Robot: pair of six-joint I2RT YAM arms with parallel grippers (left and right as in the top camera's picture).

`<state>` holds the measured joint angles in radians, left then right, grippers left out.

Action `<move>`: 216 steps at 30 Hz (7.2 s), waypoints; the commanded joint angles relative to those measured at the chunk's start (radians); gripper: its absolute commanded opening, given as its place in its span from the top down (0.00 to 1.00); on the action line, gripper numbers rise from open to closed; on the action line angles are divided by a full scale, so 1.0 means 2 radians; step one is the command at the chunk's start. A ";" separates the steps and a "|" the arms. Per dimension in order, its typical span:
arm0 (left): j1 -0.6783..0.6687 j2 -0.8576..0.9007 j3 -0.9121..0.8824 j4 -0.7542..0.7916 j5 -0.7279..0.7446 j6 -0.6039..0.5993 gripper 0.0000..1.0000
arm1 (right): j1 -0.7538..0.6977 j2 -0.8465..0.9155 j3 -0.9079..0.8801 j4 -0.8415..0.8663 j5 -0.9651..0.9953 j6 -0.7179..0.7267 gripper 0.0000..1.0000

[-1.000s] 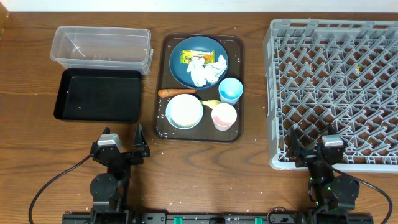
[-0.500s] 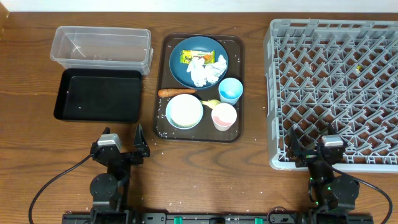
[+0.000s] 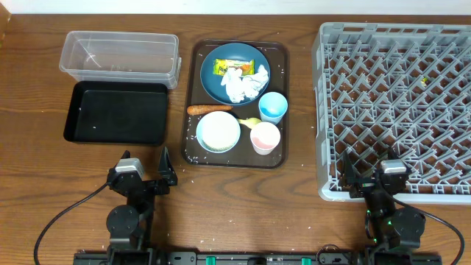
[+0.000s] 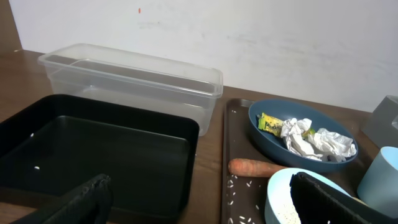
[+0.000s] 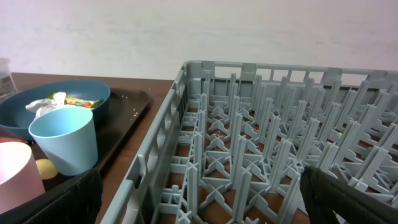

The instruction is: Sort waste into correct bins and load items into the dishwasher rack

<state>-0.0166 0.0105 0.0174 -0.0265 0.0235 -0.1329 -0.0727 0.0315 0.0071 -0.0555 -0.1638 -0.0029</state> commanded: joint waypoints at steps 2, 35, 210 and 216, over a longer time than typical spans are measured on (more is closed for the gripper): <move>0.002 -0.003 -0.007 -0.022 -0.006 0.004 0.07 | -0.006 -0.003 -0.001 -0.002 -0.002 0.009 0.01; 0.002 0.288 0.309 -0.090 0.076 0.069 0.07 | -0.006 0.113 0.163 0.030 -0.051 0.009 0.01; -0.154 1.267 1.057 -0.361 0.028 0.262 0.42 | -0.006 0.412 0.486 -0.365 -0.126 0.016 0.01; -0.154 1.265 1.058 -0.358 0.027 0.262 0.90 | -0.006 0.412 0.486 -0.361 -0.126 0.016 0.01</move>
<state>-0.3256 2.4985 2.1323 -0.7361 0.0906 0.3801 -0.0727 0.8558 0.9565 -0.7837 -0.4175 0.0166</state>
